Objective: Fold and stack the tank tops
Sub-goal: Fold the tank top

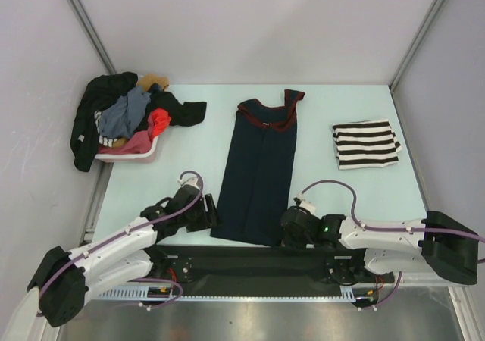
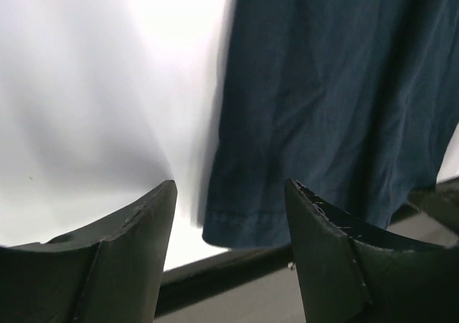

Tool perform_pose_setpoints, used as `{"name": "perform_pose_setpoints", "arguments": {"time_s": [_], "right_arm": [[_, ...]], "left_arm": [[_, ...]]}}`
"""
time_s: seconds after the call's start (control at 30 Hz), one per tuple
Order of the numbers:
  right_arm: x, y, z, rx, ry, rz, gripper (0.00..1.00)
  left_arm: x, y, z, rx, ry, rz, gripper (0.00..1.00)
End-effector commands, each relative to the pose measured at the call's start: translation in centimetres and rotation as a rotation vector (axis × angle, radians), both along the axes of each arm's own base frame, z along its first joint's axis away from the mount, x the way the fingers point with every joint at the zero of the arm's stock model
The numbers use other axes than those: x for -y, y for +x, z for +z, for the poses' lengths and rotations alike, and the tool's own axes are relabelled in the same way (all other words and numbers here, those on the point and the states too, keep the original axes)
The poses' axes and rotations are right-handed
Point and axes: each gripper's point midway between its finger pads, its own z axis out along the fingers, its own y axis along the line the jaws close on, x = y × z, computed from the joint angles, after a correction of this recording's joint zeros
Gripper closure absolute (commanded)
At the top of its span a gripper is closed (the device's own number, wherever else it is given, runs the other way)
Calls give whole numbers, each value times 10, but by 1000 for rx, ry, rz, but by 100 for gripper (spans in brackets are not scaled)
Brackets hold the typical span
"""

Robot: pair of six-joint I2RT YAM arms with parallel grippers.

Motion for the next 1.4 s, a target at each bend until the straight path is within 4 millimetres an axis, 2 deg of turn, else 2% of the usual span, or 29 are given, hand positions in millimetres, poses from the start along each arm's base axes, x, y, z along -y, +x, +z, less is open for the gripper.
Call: {"name": "perform_pose_setpoints", "arguments": {"time_s": [0.0,0.13,0.27,0.37,0.43,0.47,0.73,0.9,1.07,1.23,1.37], "right_arm": [[18,1,-10,-2,-63,-18,100],[22,5,-9,3,-63,-27,100],[26,9,-9,6,-69,-37,100],[27,9,-9,7,-71,-41,100],[28,10,-8,7,-72,-43,100],[29,10,-9,8,-75,-42,100],[30,14,1,34,-99,-35,100],[32,11,7,40,-92,-22,100],[37,8,13,45,-90,-13,100],[34,7,27,63,-90,58,100],[27,17,47,103,-85,82,100]], "left_arm": [[-5,-28,-13,-84,10,-33,31],[1,-41,-11,-92,-16,-74,32],[0,-48,-15,-113,12,-83,39],[3,-50,-17,-122,-4,-96,60],[6,-50,-16,-123,-11,-102,65],[7,-50,-15,-119,-14,-107,74],[19,-38,-4,-89,-15,-132,99],[19,-33,4,-65,-13,-126,100],[20,-37,12,-64,-35,-135,100],[35,-42,24,-77,-87,-174,100],[48,-34,41,-50,-132,-186,100]]}}
